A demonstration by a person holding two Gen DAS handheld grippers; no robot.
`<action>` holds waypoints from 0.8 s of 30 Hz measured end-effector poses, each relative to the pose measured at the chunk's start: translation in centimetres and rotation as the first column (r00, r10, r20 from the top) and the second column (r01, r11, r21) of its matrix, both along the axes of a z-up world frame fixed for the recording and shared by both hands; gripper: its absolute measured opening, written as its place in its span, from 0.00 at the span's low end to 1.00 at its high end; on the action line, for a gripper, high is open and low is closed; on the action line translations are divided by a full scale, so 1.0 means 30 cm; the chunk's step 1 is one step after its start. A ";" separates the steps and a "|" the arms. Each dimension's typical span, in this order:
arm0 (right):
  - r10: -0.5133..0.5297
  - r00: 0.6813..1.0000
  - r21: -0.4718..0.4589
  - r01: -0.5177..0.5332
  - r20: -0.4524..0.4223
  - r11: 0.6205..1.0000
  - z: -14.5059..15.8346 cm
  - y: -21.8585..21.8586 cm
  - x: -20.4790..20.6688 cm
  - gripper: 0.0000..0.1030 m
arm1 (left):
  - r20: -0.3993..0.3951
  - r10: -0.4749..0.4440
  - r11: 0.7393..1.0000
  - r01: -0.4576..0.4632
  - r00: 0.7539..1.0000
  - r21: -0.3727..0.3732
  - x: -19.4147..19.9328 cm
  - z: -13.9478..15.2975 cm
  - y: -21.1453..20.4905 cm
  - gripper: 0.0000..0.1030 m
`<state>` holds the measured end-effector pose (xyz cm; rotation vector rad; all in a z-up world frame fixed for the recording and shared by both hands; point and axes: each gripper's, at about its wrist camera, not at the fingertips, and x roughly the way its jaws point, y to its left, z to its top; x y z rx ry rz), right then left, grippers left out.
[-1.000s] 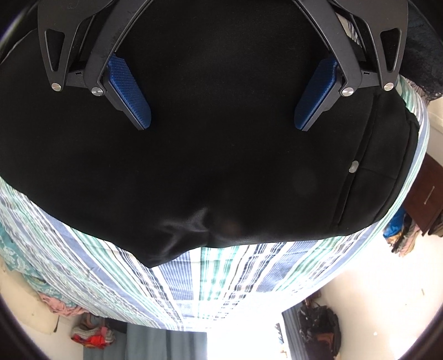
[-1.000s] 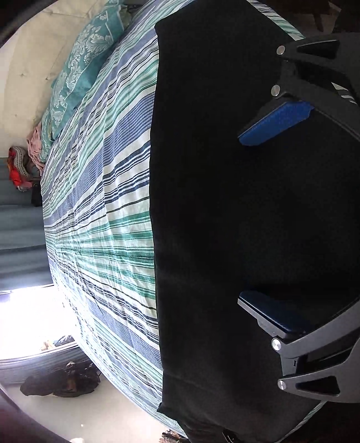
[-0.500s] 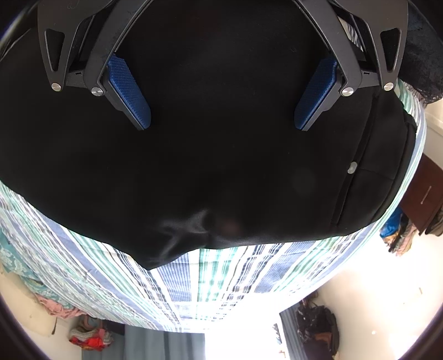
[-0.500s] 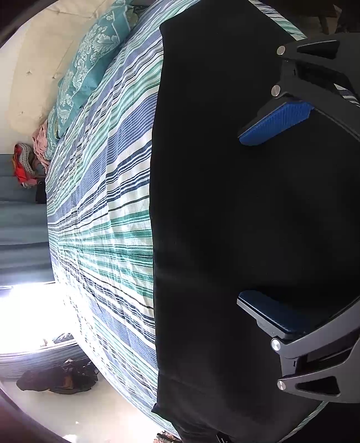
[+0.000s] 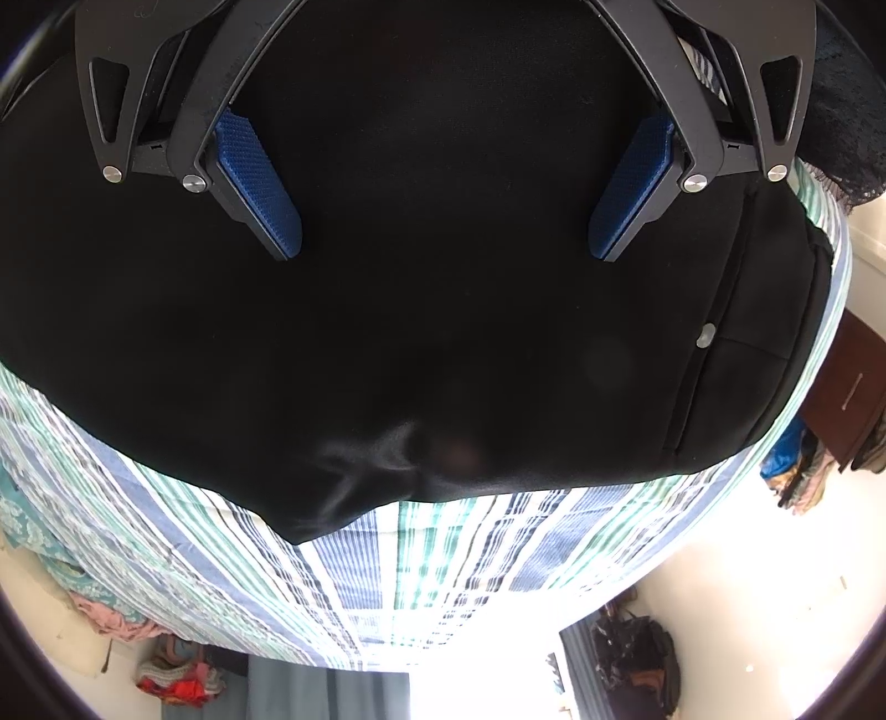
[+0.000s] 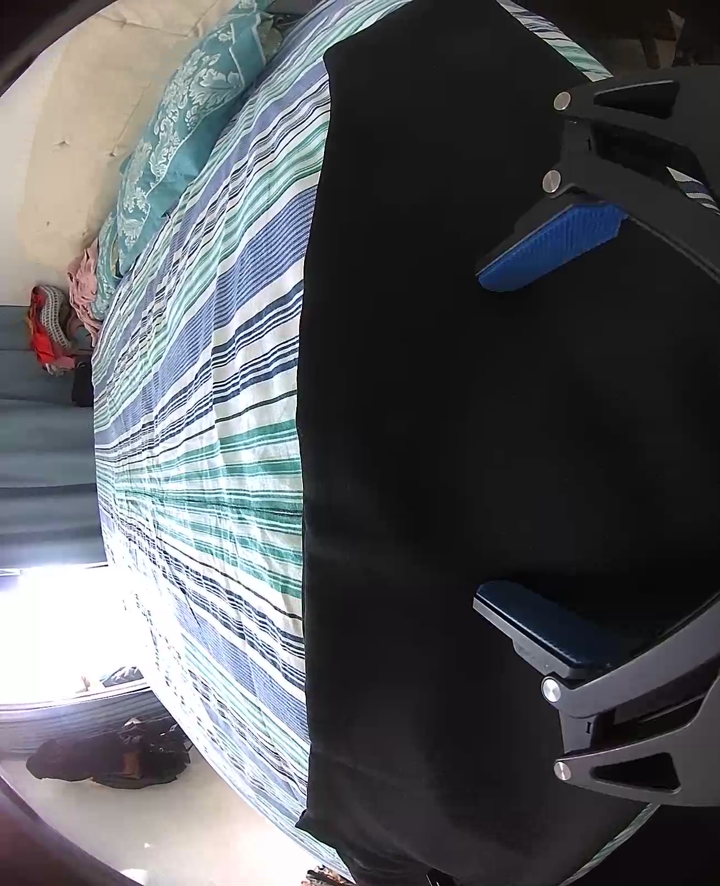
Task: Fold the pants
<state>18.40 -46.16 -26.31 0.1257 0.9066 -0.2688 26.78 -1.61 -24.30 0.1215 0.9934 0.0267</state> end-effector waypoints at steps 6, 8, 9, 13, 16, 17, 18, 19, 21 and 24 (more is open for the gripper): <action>-0.001 1.000 0.004 0.001 -0.001 1.000 -0.002 0.001 0.000 1.00 | -0.006 0.001 1.000 -0.001 1.000 0.004 0.008 -0.001 -0.002 0.99; -0.001 1.000 0.004 0.001 -0.001 1.000 -0.002 0.001 0.000 1.00 | -0.011 0.003 1.000 -0.003 1.000 0.006 0.010 -0.001 -0.003 0.99; -0.001 1.000 0.005 0.001 -0.001 1.000 -0.002 0.001 0.000 1.00 | -0.011 0.003 1.000 -0.003 1.000 0.007 0.009 -0.001 -0.003 0.99; 0.000 1.000 0.004 0.000 -0.001 1.000 -0.001 0.000 0.000 1.00 | -0.013 0.003 1.000 -0.003 1.000 0.008 0.009 -0.002 -0.004 0.99; -0.008 1.000 0.003 0.008 0.006 1.000 -0.003 0.000 -0.003 1.00 | -0.008 0.001 1.000 -0.001 1.000 0.011 0.005 -0.003 -0.005 0.99; -0.008 1.000 0.003 0.008 0.010 1.000 -0.002 -0.001 -0.004 1.00 | -0.006 0.001 1.000 -0.001 1.000 0.013 0.004 -0.004 -0.006 0.99; -0.006 1.000 0.007 0.006 0.011 1.000 -0.001 -0.003 -0.004 1.00 | -0.004 0.002 1.000 -0.002 1.000 0.014 0.001 -0.004 -0.006 0.99; -0.003 1.000 0.012 0.003 0.008 1.000 0.003 -0.007 -0.001 1.00 | -0.003 0.002 1.000 -0.002 1.000 0.015 0.000 -0.004 -0.007 0.99; 0.016 1.000 0.039 -0.016 -0.001 0.999 0.022 -0.027 0.009 1.00 | -0.001 0.003 1.000 -0.003 1.000 0.017 0.000 -0.005 -0.007 0.99; 0.018 0.999 0.077 -0.016 -0.030 0.997 0.068 -0.132 0.024 0.99 | -0.004 0.003 1.000 -0.003 1.000 0.017 0.001 -0.004 -0.008 0.99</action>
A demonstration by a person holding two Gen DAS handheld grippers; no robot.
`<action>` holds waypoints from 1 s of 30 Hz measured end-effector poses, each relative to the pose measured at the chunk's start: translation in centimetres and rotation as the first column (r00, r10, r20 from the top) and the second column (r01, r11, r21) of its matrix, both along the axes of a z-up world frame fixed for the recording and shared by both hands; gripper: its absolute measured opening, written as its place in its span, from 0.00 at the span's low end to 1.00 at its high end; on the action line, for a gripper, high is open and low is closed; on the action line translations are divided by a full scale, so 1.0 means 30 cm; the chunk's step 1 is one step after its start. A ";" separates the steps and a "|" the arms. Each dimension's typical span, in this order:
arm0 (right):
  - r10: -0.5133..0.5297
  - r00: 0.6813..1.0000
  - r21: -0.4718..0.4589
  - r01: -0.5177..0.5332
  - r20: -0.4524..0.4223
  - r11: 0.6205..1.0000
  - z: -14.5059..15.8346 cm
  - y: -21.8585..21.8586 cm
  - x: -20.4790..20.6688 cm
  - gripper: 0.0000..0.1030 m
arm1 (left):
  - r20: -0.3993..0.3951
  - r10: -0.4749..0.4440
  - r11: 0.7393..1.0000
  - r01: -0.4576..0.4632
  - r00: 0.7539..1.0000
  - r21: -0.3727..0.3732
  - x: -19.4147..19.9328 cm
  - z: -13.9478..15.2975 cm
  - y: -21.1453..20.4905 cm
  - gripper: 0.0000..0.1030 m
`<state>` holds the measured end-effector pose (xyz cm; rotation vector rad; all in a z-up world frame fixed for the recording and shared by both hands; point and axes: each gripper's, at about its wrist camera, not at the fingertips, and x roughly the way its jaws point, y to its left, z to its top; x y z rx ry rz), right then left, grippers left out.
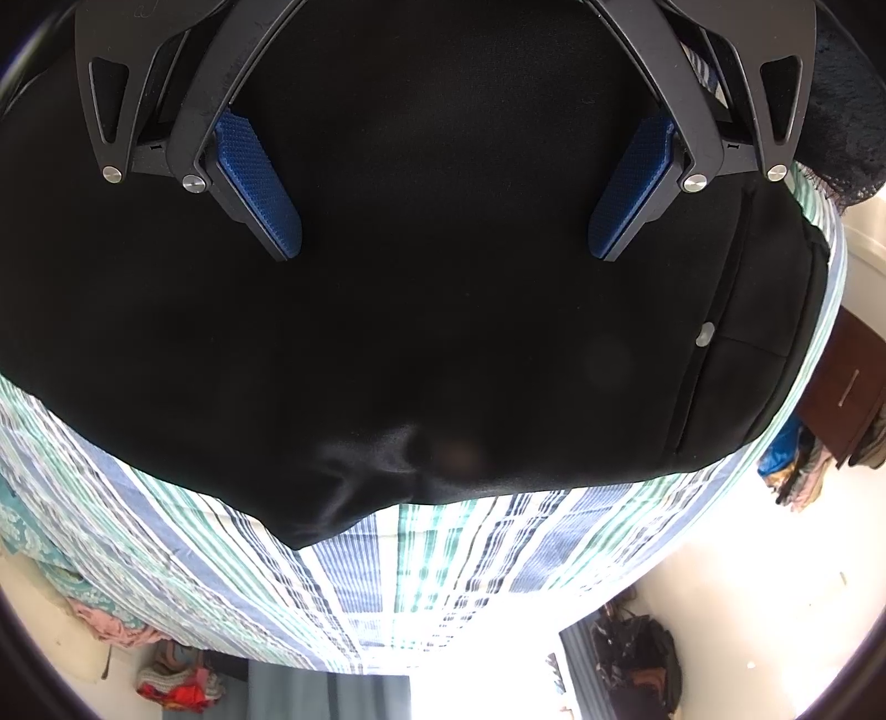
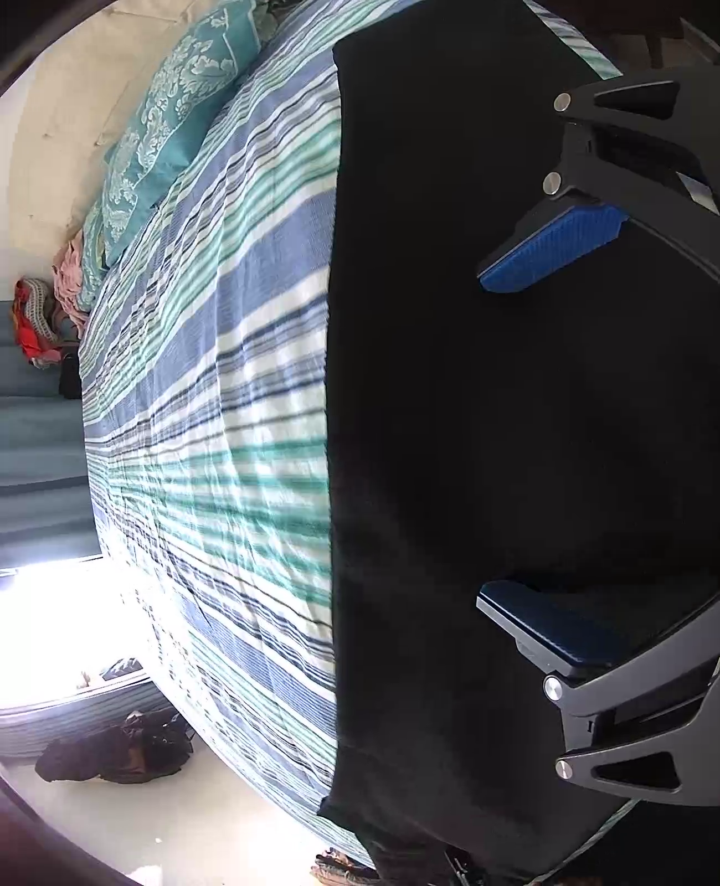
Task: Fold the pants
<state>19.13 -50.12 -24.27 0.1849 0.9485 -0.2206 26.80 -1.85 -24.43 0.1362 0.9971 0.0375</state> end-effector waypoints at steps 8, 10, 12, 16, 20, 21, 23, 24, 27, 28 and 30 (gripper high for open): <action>-0.262 0.965 -0.023 0.261 -0.031 0.965 0.190 -0.647 -0.128 0.99 | 0.002 0.009 1.000 -0.009 1.000 0.007 0.001 -0.001 -0.004 0.99; -0.324 0.944 0.059 0.328 -0.064 0.943 0.182 -0.789 -0.185 0.99 | 0.005 0.012 1.000 -0.012 1.000 0.010 0.000 -0.002 -0.006 0.99; -0.335 0.936 0.134 0.348 -0.113 0.928 0.147 -0.872 -0.224 0.95 | 0.007 0.013 1.000 -0.013 1.000 0.011 0.000 -0.003 -0.007 0.99; -0.261 0.960 0.247 0.277 -0.096 0.929 0.104 -0.906 -0.246 0.84 | 0.008 0.010 1.000 -0.010 1.000 0.007 -0.001 -0.002 -0.004 0.99; -0.235 0.964 0.284 0.260 -0.121 0.923 0.049 -0.915 -0.212 0.67 | 0.020 0.010 1.000 -0.010 1.000 0.003 -0.007 -0.003 -0.003 0.99; -0.227 0.966 0.286 0.253 -0.121 0.924 0.043 -0.913 -0.201 0.62 | 0.023 0.009 1.000 -0.009 1.000 0.003 -0.008 -0.004 -0.003 0.99; -0.202 0.972 0.308 0.230 -0.120 0.923 0.027 -0.907 -0.190 0.51 | 0.025 0.009 1.000 -0.009 1.000 0.003 -0.010 -0.004 -0.003 0.99; -0.194 0.972 0.309 0.227 -0.133 0.924 0.020 -0.905 -0.182 0.48 | 0.025 0.009 1.000 -0.010 1.000 0.003 -0.010 -0.004 -0.003 0.99; -0.184 0.969 0.302 0.227 -0.166 0.926 0.015 -0.913 -0.173 0.21 | 0.029 0.009 1.000 -0.009 1.000 0.001 -0.013 -0.003 -0.002 0.99; -0.193 0.968 0.339 0.237 -0.159 0.910 0.019 -0.927 -0.181 0.17 | 0.031 0.009 1.000 -0.009 0.999 0.001 -0.014 -0.003 -0.002 0.99; -0.204 0.969 0.386 0.244 -0.142 0.889 0.038 -0.938 -0.200 0.12 | 0.034 0.008 1.000 -0.008 0.999 -0.003 -0.014 -0.002 -0.001 0.99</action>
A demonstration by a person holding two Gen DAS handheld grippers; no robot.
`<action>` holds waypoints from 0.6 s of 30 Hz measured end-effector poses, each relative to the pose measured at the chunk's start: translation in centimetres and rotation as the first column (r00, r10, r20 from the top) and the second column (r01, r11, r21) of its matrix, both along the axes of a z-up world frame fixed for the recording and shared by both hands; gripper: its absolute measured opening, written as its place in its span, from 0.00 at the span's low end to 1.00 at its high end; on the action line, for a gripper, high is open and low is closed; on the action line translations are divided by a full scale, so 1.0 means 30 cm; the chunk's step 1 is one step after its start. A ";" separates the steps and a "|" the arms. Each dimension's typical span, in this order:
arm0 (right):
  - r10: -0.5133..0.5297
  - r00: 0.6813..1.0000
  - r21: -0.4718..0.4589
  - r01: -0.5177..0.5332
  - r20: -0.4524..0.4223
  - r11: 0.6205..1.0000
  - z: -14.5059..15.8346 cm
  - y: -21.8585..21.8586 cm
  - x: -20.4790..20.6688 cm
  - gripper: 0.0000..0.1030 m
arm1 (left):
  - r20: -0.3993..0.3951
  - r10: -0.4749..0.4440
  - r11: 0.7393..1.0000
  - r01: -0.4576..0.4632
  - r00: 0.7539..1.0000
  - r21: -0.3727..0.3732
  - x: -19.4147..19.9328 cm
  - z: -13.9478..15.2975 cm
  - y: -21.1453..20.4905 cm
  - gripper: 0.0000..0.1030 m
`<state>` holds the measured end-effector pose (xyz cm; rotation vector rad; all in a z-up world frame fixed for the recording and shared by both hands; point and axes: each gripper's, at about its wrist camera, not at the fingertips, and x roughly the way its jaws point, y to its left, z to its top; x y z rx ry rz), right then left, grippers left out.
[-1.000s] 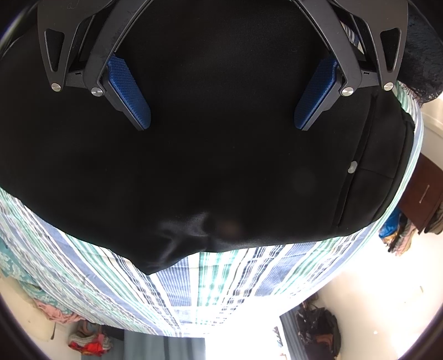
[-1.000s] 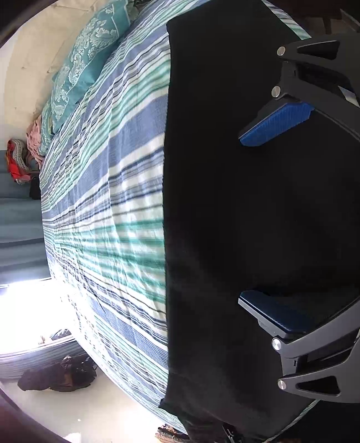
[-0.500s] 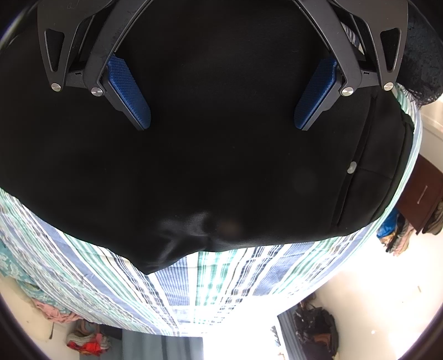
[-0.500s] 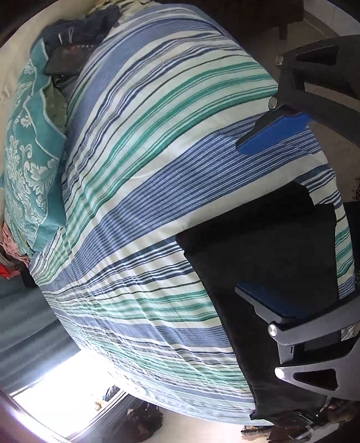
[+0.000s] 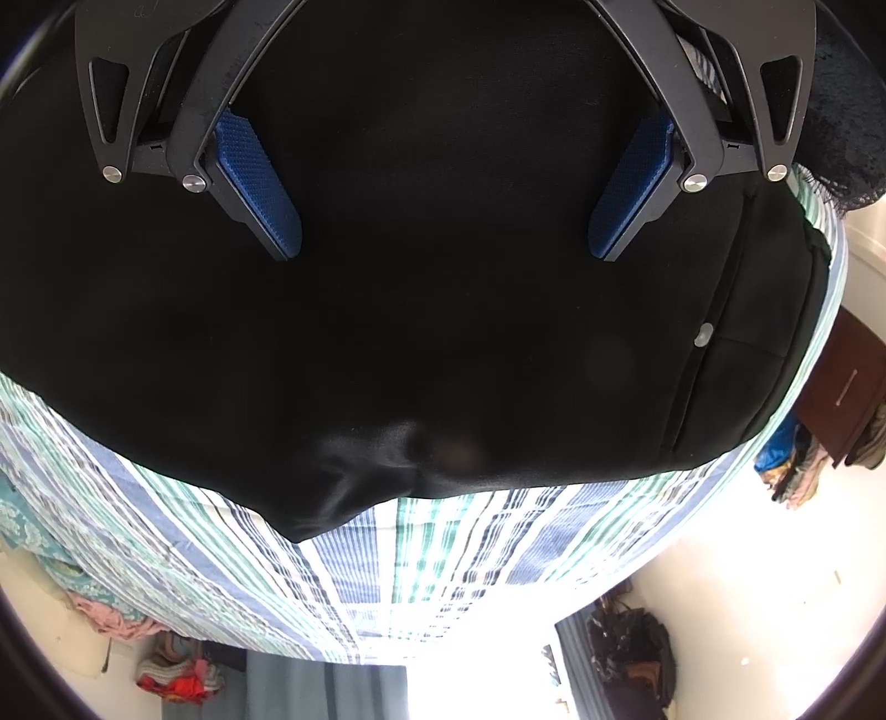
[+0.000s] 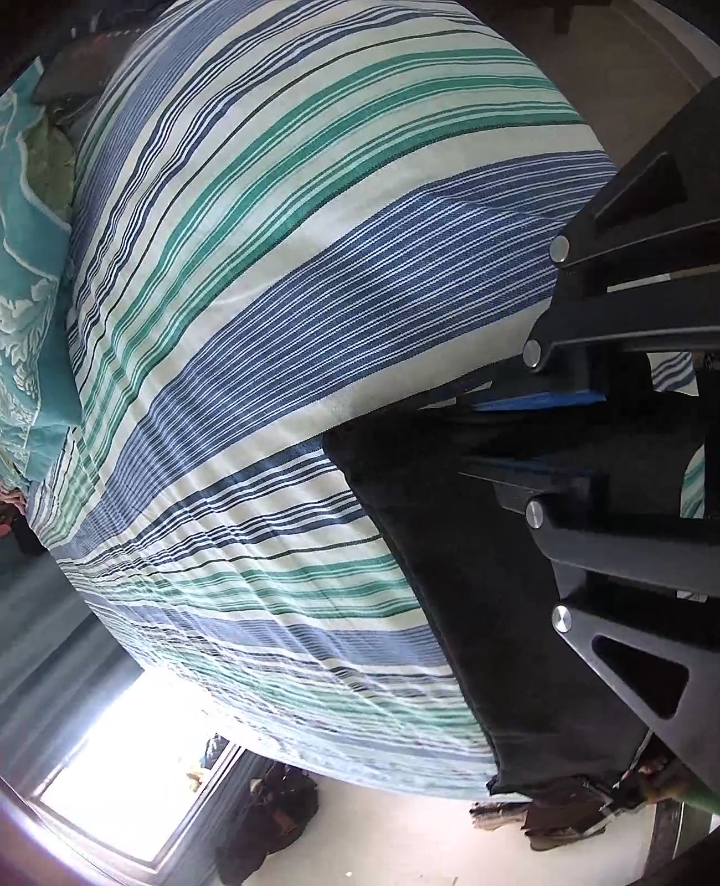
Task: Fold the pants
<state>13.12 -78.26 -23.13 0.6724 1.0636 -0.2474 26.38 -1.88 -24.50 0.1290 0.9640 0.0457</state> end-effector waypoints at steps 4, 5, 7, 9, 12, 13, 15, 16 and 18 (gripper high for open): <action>-0.021 0.995 0.080 0.013 0.093 0.997 0.062 0.028 -0.035 0.11 | -0.008 -0.002 1.000 0.002 1.000 -0.012 0.001 0.004 0.004 1.00; -0.023 0.992 0.106 0.010 0.124 0.994 0.082 0.043 -0.045 0.11 | -0.015 -0.004 1.000 0.004 1.000 -0.017 0.003 0.006 0.006 1.00; -0.017 0.983 0.157 -0.012 0.182 0.988 0.124 0.091 -0.055 0.11 | -0.027 -0.010 1.000 0.009 1.000 -0.028 0.007 0.009 0.011 1.00; -0.012 0.972 0.200 -0.036 0.234 0.979 0.169 0.152 -0.061 0.11 | -0.038 -0.017 0.999 0.016 0.999 -0.038 0.009 0.013 0.014 1.00; 0.001 0.951 0.256 -0.084 0.310 0.963 0.234 0.271 -0.051 0.11 | -0.061 -0.026 0.998 0.022 0.998 -0.063 0.012 0.025 0.020 0.99; 0.003 0.941 0.284 -0.105 0.338 0.953 0.253 0.317 -0.044 0.11 | -0.069 -0.029 0.997 0.024 0.997 -0.074 0.012 0.029 0.023 0.99; 0.013 0.923 0.330 -0.151 0.385 0.932 0.284 0.421 -0.019 0.11 | -0.082 -0.036 0.993 0.027 0.996 -0.112 0.011 0.043 0.031 0.99; 0.017 0.913 0.353 -0.175 0.408 0.919 0.295 0.478 -0.002 0.11 | -0.084 -0.039 0.989 0.027 0.996 -0.145 0.011 0.052 0.038 0.99; 0.025 0.897 0.407 -0.225 0.442 0.885 0.304 0.602 0.040 0.11 | -0.091 -0.038 0.976 0.018 0.995 -0.216 0.014 0.069 0.056 0.99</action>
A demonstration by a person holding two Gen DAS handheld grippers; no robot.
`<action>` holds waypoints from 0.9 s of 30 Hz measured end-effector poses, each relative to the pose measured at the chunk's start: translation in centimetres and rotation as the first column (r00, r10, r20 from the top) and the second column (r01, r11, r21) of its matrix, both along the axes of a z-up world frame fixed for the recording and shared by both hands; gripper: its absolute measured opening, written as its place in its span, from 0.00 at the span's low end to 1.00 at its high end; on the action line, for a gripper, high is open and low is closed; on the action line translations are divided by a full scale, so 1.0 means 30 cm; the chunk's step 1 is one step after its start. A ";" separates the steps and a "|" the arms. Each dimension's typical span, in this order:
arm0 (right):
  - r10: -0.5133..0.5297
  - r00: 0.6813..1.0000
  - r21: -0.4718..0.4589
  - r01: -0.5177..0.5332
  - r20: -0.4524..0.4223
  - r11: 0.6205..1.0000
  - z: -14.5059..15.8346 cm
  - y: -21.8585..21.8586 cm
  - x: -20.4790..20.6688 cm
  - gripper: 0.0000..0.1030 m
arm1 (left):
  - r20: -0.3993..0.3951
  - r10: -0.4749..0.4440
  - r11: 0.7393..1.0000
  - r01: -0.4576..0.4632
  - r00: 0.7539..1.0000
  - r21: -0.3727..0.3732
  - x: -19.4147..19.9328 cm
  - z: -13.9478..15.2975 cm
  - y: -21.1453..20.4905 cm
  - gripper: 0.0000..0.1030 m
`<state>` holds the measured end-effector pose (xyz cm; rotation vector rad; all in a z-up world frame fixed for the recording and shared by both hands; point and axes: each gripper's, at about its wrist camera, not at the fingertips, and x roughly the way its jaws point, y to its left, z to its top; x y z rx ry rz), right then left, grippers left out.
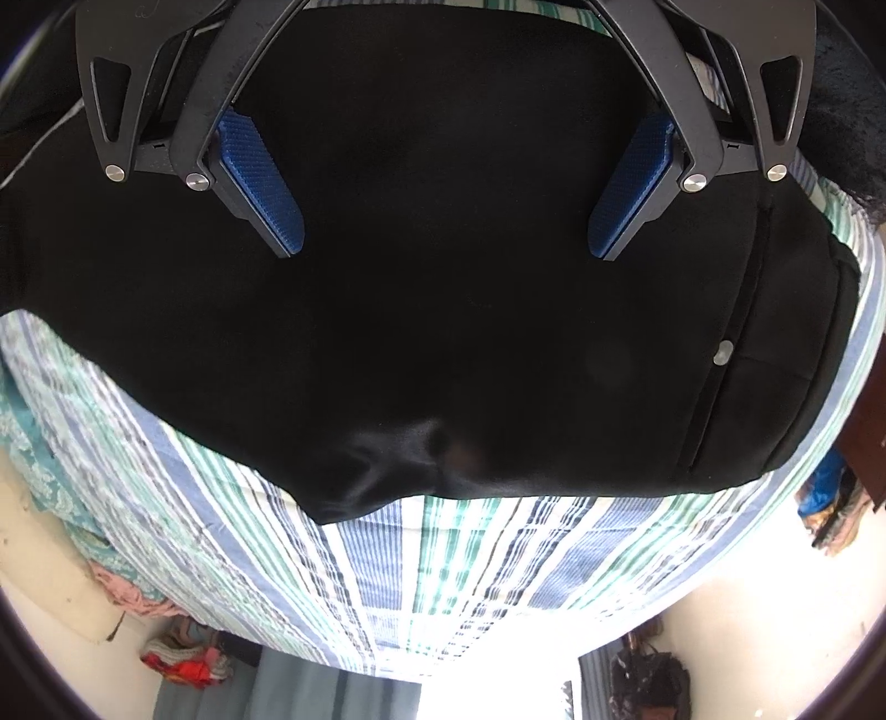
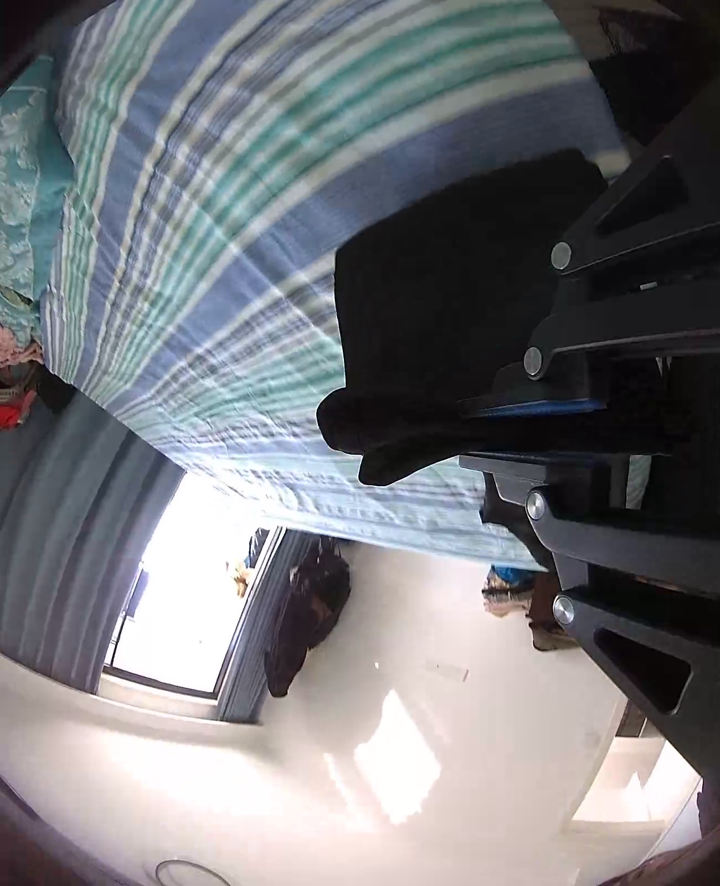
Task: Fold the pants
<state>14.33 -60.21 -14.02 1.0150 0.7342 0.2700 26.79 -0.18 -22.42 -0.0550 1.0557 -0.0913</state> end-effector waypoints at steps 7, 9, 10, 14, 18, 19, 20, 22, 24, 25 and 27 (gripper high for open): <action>0.109 0.994 0.150 -0.110 0.015 0.983 -0.110 0.482 0.199 0.11 | -0.016 0.038 0.989 -0.040 0.999 -0.140 0.021 0.026 0.071 0.99; 0.117 0.993 0.184 -0.115 -0.002 0.976 -0.168 0.606 0.267 0.11 | -0.014 0.047 0.988 -0.049 0.999 -0.149 0.025 0.027 0.085 0.99; 0.130 0.992 0.196 -0.125 -0.009 0.973 -0.192 0.670 0.303 0.11 | -0.015 0.050 0.987 -0.052 0.999 -0.154 0.026 0.027 0.093 0.99; 0.216 0.976 0.161 -0.208 -0.037 0.965 -0.239 0.915 0.425 0.11 | -0.017 0.058 0.981 -0.060 0.998 -0.186 0.026 0.031 0.110 0.98; 0.285 0.954 0.068 -0.279 -0.092 0.958 -0.291 1.094 0.514 0.21 | -0.020 0.066 0.977 -0.069 0.998 -0.202 0.034 0.032 0.122 0.98; 0.297 0.948 0.077 -0.290 -0.117 0.954 -0.315 1.120 0.532 0.23 | -0.020 0.072 0.975 -0.075 0.997 -0.211 0.033 0.033 0.132 0.98; 0.309 0.941 0.083 -0.300 -0.138 0.950 -0.333 1.140 0.544 0.34 | -0.021 0.078 0.971 -0.081 0.997 -0.223 0.033 0.034 0.141 0.98; 0.322 0.935 0.042 -0.319 -0.146 0.947 -0.326 1.167 0.541 0.66 | -0.020 0.091 0.966 -0.093 0.996 -0.243 0.029 0.041 0.157 0.98; 0.331 0.940 -0.007 -0.332 -0.080 0.943 -0.267 1.169 0.505 0.72 | -0.007 0.097 0.964 -0.095 0.995 -0.249 0.021 0.058 0.161 0.98; 0.337 0.941 -0.049 -0.339 -0.045 0.940 -0.227 1.158 0.476 0.72 | 0.007 0.091 0.963 -0.087 0.996 -0.254 0.015 0.071 0.156 0.98; 0.347 0.938 -0.173 -0.340 0.013 0.924 -0.147 1.120 0.397 0.73 | 0.049 0.048 0.960 -0.032 0.998 -0.277 -0.003 0.109 0.123 0.92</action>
